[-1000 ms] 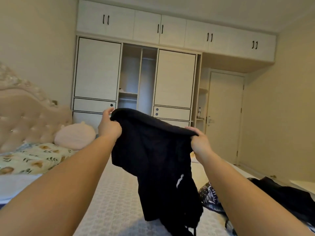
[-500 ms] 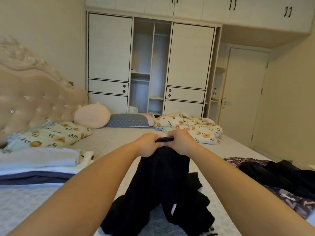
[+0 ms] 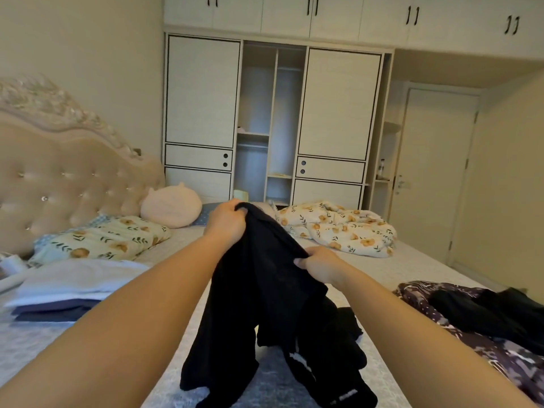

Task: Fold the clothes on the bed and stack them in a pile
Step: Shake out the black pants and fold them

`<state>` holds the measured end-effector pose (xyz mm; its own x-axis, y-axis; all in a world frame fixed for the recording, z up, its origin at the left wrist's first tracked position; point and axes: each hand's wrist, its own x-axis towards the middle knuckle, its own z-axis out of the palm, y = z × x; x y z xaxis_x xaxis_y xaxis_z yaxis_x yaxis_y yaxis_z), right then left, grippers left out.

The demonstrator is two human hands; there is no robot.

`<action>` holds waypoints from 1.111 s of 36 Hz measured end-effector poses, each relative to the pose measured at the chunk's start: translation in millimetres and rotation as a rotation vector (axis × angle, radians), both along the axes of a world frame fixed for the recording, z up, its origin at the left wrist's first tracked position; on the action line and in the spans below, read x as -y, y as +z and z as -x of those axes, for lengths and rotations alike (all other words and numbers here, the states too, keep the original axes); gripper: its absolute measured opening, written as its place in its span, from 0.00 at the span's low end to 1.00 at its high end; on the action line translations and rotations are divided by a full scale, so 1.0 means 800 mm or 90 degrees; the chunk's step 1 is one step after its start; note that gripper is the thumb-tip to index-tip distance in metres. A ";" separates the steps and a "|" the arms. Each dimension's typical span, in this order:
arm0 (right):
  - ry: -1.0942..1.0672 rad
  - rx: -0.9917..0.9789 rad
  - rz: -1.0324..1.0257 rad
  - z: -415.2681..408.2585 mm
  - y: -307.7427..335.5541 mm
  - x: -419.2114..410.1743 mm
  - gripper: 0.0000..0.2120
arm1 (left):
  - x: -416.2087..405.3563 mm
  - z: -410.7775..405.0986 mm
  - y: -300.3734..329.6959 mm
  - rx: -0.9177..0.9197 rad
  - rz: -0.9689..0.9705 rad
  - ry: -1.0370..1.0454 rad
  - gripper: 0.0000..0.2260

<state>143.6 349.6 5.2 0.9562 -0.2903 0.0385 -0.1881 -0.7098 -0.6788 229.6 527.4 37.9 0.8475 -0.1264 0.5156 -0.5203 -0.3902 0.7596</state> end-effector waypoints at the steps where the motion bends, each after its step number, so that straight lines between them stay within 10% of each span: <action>1: -0.020 0.007 0.038 -0.001 -0.001 0.001 0.12 | -0.008 -0.002 -0.004 0.016 -0.050 0.008 0.12; 8: -0.135 0.173 0.294 -0.003 0.027 -0.002 0.10 | -0.034 0.006 -0.025 0.046 -0.502 0.061 0.22; 12: -0.022 0.270 0.203 -0.005 0.050 -0.017 0.05 | 0.007 0.034 -0.025 0.035 -0.385 -0.318 0.39; 19: 0.133 0.260 0.021 0.014 0.054 -0.027 0.13 | 0.018 0.026 -0.017 0.108 -0.222 -0.174 0.10; 29: 0.114 0.243 -0.149 0.016 0.014 -0.013 0.08 | -0.011 0.022 -0.013 0.023 -0.073 -0.132 0.07; 36: 0.125 0.270 0.084 0.004 0.034 -0.027 0.01 | -0.030 0.027 -0.015 0.584 -0.504 -0.133 0.30; 40: 0.134 0.284 0.043 0.003 0.030 -0.039 0.08 | -0.021 0.031 -0.016 0.494 -0.645 -0.170 0.20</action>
<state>141.1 381.1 29.5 0.8795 -0.0757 0.4698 0.2626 -0.7461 -0.6118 204.8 544.5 24.8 0.2619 -0.8628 0.4325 -0.8380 -0.4256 -0.3415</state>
